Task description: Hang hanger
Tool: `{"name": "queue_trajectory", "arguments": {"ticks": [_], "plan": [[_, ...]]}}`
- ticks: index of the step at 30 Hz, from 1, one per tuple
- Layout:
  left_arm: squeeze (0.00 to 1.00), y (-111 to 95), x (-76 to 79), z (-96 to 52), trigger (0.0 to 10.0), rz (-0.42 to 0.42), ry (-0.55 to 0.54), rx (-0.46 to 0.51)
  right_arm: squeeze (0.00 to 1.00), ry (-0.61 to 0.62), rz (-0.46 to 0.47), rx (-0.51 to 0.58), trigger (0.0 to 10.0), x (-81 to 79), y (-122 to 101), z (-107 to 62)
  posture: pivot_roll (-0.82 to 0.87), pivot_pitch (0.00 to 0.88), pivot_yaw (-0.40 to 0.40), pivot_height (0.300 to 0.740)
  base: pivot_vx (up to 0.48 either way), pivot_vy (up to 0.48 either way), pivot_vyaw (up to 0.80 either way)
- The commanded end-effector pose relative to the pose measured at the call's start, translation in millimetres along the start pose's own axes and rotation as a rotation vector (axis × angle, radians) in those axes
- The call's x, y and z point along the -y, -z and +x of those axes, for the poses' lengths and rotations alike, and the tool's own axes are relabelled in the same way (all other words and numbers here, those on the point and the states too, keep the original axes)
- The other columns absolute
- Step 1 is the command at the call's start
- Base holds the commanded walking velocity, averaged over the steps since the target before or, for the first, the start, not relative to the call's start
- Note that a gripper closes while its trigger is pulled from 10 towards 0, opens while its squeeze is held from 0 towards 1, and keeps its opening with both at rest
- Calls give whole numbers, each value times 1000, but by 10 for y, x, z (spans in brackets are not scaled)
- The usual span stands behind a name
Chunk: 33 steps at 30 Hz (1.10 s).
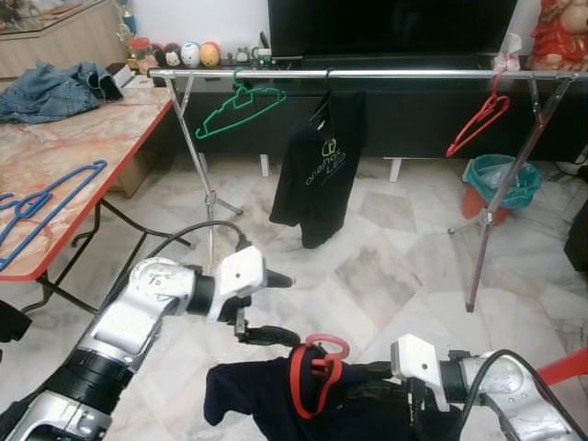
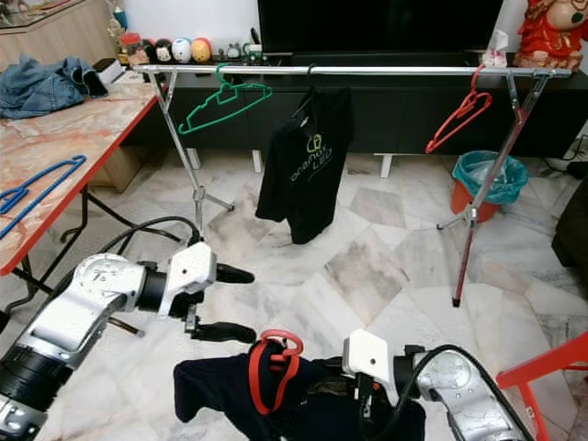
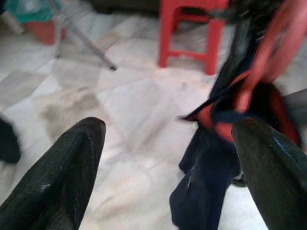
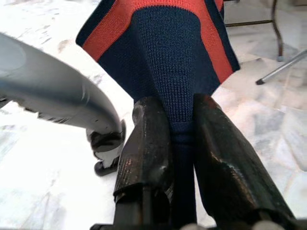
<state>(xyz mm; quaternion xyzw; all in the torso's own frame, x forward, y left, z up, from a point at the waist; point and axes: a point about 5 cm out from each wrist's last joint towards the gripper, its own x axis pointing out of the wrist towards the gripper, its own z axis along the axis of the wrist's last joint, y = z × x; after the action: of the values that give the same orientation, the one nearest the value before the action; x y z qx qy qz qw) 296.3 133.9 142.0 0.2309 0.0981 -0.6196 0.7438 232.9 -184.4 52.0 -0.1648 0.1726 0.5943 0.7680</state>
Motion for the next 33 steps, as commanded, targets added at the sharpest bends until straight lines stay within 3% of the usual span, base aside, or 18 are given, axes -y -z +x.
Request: {"name": "queue_trajectory", "arguments": {"ticks": [1,5,6,9,10,12,15,18,19,20,22,24,25,26,29,33], "plan": [[0,62,-123,-84,10000,4,-115,-29,0,60,-18,40,0,70,-63,-14,14,32,40,740,0,0,0],[0,153,-316,-158,10000,-8,-354,-29,0,171,21,74,0,121,-42,-1,17,35,45,740,0,0,0],[0,213,-385,-198,10000,-43,-474,-17,0,249,54,110,0,159,-32,3,13,35,48,740,0,0,0],[0,299,-440,-241,10000,-98,-606,-2,0,330,113,161,0,194,-19,15,8,32,53,740,0,0,0],[0,299,-440,-241,10000,-98,-606,-2,0,330,113,161,0,194,-19,15,8,32,53,740,0,0,0],[0,444,-518,-329,10000,-176,-825,9,0,436,191,211,0,194,50,59,9,31,55,740,0,0,0],[0,513,-561,-395,10000,-213,-940,14,0,490,225,220,0,187,96,80,7,30,56,740,0,0,0],[0,694,-560,-503,10000,-312,-1111,2,0,672,287,198,0,246,219,58,2,27,58,740,0,0,0],[0,694,-560,-503,10000,-312,-1111,2,0,672,287,198,0,246,219,58,2,27,58,740,0,0,0],[0,719,-552,-508,10000,-326,-1125,-2,0,706,293,193,3255,262,233,48,2,27,58,740,0,0,0],[0,823,-473,-452,10000,-395,-1135,9,0,913,351,204,3451,383,276,-46,-6,22,59,740,0,0,0],[0,896,-377,-352,10000,-448,-1118,37,0,1105,439,264,9333,478,291,-147,-9,18,58,740,0,0,0],[0,910,-352,-322,10000,-457,-1111,45,0,1143,462,284,9333,494,292,-169,-11,16,56,740,0,0,0],[0,924,-331,-292,10000,-470,-1117,54,0,1181,463,297,10000,510,284,-188,-11,14,56,740,0,0,0],[0,949,-255,-182,10000,-509,-1125,95,0,1299,464,328,10000,555,250,-220,-13,1,50,740,0,0,0],[0,974,-177,-80,10000,-537,-1106,109,0,1339,478,360,10000,585,213,-202,-19,0,46,740,0,0,0]]}}
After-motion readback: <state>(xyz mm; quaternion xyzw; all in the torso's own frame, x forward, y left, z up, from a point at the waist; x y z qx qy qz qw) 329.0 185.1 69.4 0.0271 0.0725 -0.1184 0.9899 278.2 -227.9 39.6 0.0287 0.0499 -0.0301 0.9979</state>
